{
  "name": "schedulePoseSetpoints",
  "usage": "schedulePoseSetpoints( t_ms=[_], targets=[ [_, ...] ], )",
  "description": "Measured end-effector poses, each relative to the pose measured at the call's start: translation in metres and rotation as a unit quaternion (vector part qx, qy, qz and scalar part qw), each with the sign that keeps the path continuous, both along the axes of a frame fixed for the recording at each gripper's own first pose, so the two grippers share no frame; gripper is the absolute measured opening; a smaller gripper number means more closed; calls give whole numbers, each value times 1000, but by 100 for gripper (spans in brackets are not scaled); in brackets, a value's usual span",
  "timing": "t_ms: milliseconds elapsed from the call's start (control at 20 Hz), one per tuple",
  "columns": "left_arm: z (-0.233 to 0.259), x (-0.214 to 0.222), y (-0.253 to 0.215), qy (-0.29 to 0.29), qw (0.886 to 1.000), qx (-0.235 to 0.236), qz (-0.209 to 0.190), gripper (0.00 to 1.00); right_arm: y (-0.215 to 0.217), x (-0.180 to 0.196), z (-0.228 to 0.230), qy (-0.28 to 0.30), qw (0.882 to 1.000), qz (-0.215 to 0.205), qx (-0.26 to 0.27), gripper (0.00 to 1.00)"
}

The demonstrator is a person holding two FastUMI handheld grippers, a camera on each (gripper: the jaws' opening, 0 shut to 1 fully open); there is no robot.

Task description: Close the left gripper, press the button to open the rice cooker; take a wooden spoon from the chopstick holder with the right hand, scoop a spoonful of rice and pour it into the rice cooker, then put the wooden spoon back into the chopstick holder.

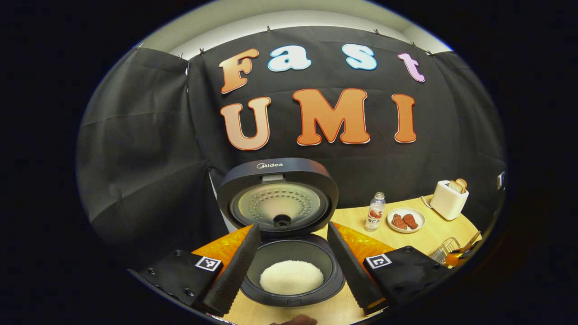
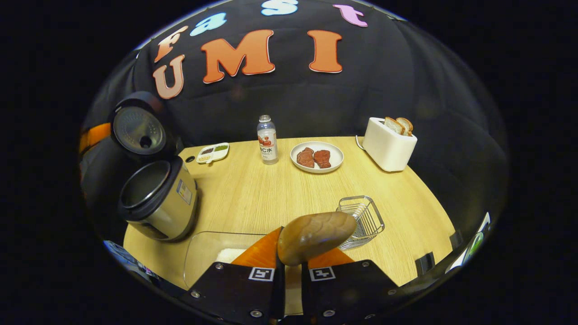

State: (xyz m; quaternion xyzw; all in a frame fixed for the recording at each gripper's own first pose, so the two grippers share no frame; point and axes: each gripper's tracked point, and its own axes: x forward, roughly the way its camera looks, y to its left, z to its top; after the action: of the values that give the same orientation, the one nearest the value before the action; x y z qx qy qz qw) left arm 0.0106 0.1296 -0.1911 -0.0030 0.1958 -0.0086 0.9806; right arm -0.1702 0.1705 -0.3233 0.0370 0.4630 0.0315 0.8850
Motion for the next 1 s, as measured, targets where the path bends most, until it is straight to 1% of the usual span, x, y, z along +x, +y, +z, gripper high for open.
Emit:
schedulePoseSetpoints(
  t_ms=[200,300,400,500,600,700,1000],
  targets=[
    [-5,0,2,8,1000,8,-8,100,8,-7,-8,-23,998,28,-49,14],
    [-7,2,0,11,1000,10,-14,100,8,-9,-9,-47,996,36,-71,13],
    [-9,4,-6,16,1000,6,-20,100,11,-10,-10,-70,993,39,-86,13],
    [-12,5,-14,21,999,3,-28,100,15,-16,-15,-76,992,47,-94,13],
    [-13,6,-19,23,999,5,-35,100,18,-21,-20,-75,992,42,-88,13],
    [-13,7,-22,23,999,8,-40,100,19,-26,-27,-71,995,25,-70,13],
    [-17,8,-26,31,998,13,-45,100,30,-33,-43,-53,997,13,-46,12]
  ],
)
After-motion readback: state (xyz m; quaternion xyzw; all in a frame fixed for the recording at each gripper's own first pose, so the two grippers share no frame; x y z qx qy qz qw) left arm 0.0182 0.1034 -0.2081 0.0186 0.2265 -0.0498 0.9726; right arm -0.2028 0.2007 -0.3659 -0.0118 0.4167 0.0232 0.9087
